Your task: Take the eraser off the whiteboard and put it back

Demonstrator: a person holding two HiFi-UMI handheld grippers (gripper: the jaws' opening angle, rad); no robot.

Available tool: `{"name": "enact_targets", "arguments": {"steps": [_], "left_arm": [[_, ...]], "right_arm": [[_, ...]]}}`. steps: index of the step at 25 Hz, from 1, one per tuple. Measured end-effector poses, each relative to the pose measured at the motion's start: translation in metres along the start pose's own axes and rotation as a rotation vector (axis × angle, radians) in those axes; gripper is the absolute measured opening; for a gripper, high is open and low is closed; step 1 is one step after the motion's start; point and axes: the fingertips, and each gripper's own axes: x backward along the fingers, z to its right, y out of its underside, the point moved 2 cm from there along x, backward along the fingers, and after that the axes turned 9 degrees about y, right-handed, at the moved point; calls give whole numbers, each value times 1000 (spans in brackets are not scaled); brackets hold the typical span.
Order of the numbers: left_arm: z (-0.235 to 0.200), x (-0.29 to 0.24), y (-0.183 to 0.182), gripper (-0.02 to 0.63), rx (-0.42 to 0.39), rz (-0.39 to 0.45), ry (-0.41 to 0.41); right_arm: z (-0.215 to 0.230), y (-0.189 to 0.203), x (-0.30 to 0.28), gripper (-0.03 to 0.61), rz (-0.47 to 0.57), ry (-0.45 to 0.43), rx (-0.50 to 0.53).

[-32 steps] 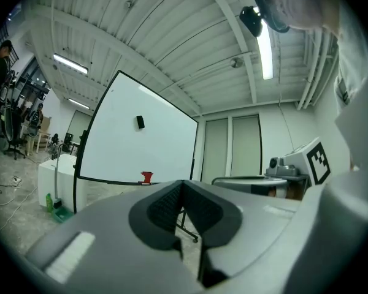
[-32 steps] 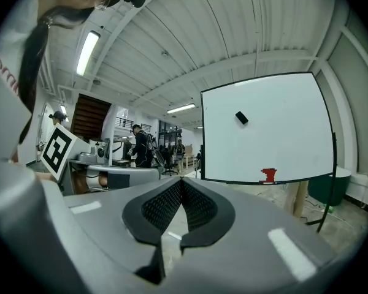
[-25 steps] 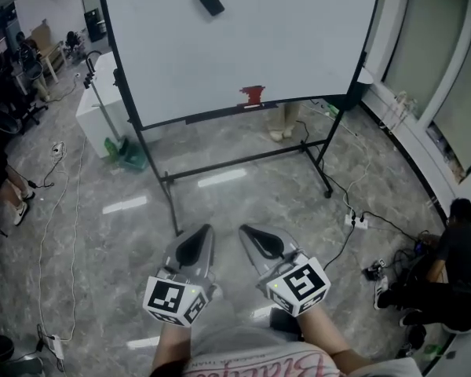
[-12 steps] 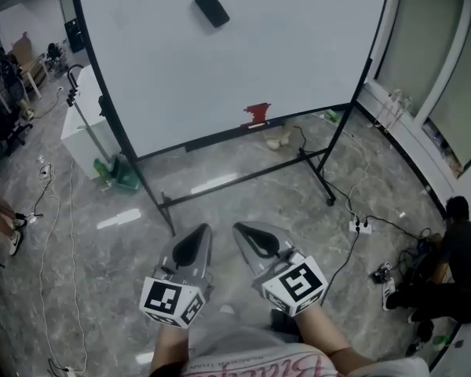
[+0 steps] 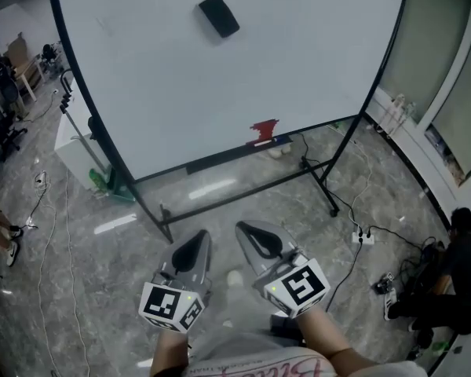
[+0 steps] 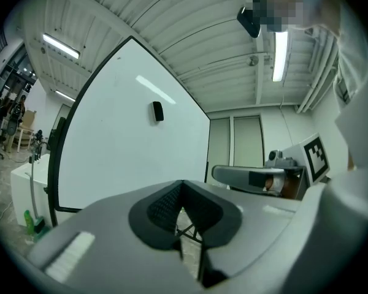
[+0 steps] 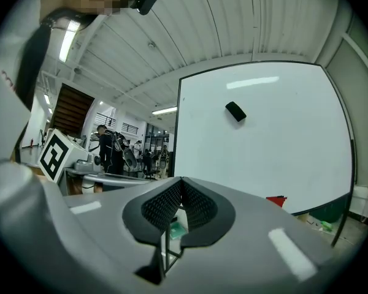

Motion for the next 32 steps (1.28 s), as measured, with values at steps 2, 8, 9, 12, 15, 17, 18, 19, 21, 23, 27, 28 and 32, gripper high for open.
{"name": "enact_targets", "arguments": {"steps": [2, 8, 9, 12, 15, 17, 18, 19, 21, 23, 27, 28, 32], "left_arm": [[-11, -11, -1, -2, -4, 2, -2], [-51, -54, -17, -2, -44, 9, -14], [-58, -60, -20, -2, -48, 15, -20], [-79, -77, -27, -2, -64, 37, -40], [-97, -98, -36, -2, -79, 69, -58], [-107, -111, -44, -2, -89, 90, -69], [-110, -117, -47, -2, -94, 98, -72], [-114, -122, -50, -2, -98, 103, -74], [-119, -131, -55, -2, -106, 110, -75], [-125, -139, -60, -2, -113, 113, -71], [-136, -149, -67, -2, -115, 115, -63], [-139, -150, -69, -2, -114, 115, -62], [-148, -160, -78, -2, -124, 120, -41]], "right_arm": [[11, -10, -18, 2, 31, 5, 21], [69, -65, -88, 3, 179, 55, 82], [77, -74, -101, 3, 203, 62, 92], [97, -103, -135, 8, 261, 68, 140], [112, -142, -164, 44, 327, 61, 211], [120, -170, -179, 63, 372, 73, 260], [123, -183, -185, 83, 391, 80, 281], [125, -194, -191, 105, 408, 86, 300], [131, -214, -202, 138, 429, 103, 333], [139, -229, -214, 163, 430, 139, 363], [155, -247, -234, 210, 377, 197, 399], [157, -248, -239, 223, 349, 205, 412], [160, -247, -263, 244, 238, 204, 484]]}}
